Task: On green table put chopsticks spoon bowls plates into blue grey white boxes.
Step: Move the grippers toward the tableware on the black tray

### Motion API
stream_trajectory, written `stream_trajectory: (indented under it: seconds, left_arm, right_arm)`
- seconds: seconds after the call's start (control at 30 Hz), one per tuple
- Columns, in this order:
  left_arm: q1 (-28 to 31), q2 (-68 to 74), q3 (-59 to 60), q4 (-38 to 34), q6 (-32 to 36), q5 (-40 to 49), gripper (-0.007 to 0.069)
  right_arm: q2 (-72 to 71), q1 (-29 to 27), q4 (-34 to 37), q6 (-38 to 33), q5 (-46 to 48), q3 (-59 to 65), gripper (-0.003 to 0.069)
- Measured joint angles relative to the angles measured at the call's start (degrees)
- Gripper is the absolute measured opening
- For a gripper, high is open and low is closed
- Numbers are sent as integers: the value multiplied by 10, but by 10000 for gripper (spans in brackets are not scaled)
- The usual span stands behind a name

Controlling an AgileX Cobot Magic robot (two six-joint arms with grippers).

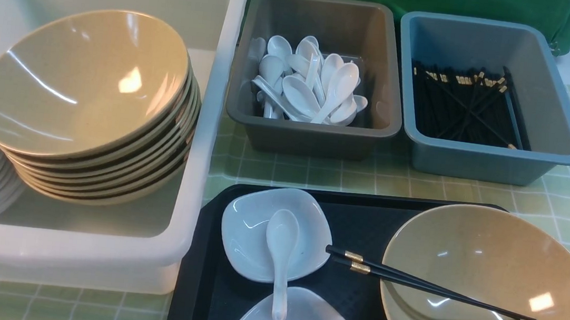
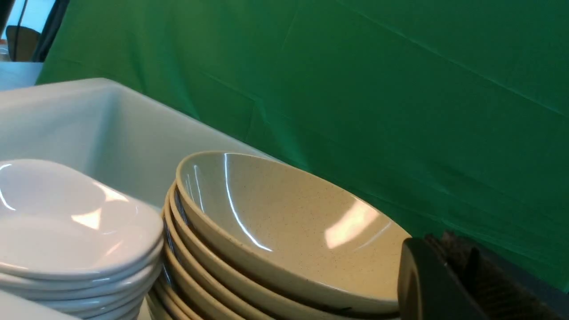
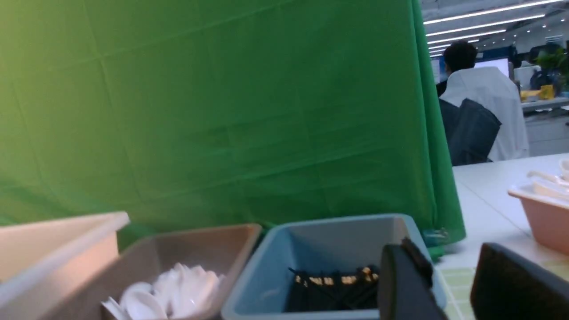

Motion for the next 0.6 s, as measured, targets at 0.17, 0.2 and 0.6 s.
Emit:
stream_trajectory:
  seconds: [0.17,0.2,0.6]
  left_arm:
    - [0,0,0,-5,12,-81,-1]
    - [0,0,0,-18,13,-116,-1]
    - [0,145,-221,-75,88,66,-1]
  right_arm:
    - [0,0,-1,17,-20,-3,236]
    - [0,0,-1,36,9,-29,236]
    - [232,0,0,65,234,-328,236]
